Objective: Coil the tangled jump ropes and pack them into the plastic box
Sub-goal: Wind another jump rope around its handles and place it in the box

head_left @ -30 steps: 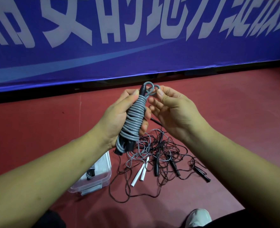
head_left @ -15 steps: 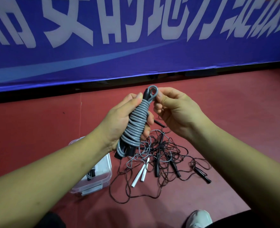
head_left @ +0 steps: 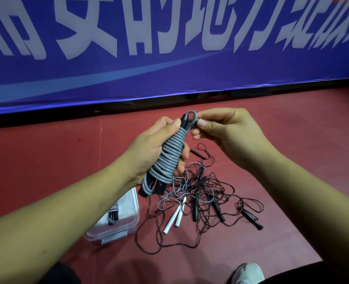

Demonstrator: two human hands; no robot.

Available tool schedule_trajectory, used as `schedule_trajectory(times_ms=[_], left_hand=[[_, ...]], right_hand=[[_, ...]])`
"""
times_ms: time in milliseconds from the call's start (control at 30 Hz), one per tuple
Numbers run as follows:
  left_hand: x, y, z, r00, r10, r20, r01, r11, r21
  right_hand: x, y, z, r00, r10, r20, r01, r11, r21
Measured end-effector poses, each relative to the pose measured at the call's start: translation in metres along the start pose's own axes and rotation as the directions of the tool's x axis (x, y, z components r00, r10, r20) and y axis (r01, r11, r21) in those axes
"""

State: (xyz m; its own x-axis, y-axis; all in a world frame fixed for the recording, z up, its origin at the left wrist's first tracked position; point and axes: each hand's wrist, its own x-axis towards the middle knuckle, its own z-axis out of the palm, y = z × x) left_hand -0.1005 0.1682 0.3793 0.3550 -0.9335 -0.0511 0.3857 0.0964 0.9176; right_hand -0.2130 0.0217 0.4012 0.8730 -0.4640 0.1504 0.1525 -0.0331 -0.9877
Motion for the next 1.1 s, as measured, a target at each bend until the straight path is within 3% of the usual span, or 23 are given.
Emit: schedule_trajectory(times_ms=[167,267,667,867,1100], left_hand=[[-0.002,-0.001,0.006,0.999,0.012,0.050,-0.013,0.999,0.031],[-0.001,0.000,0.007,0.999,0.038,0.031,-0.039,0.999,0.012],[0.002,-0.001,0.003,0.999,0.042,-0.030,-0.041,0.999,0.016],[0.004,-0.003,0.001,0.993,0.084,-0.084,-0.074,0.990,0.123],[0.003,-0.001,0.000,1.000,-0.027,-0.014,0.026,0.996,-0.087]], right_hand=[[0.002,-0.001,0.005,0.993,0.099,-0.061,-0.083,0.971,0.225],[0.003,-0.001,0.006,0.991,0.100,-0.085,-0.074,0.962,0.263],[0.001,0.001,0.011,0.988,-0.070,-0.137,0.073,0.997,0.012],[-0.003,0.002,0.015,0.975,-0.131,-0.180,0.097,0.978,-0.182],[-0.002,0.006,0.013,0.998,-0.044,-0.051,0.048,0.995,0.085]])
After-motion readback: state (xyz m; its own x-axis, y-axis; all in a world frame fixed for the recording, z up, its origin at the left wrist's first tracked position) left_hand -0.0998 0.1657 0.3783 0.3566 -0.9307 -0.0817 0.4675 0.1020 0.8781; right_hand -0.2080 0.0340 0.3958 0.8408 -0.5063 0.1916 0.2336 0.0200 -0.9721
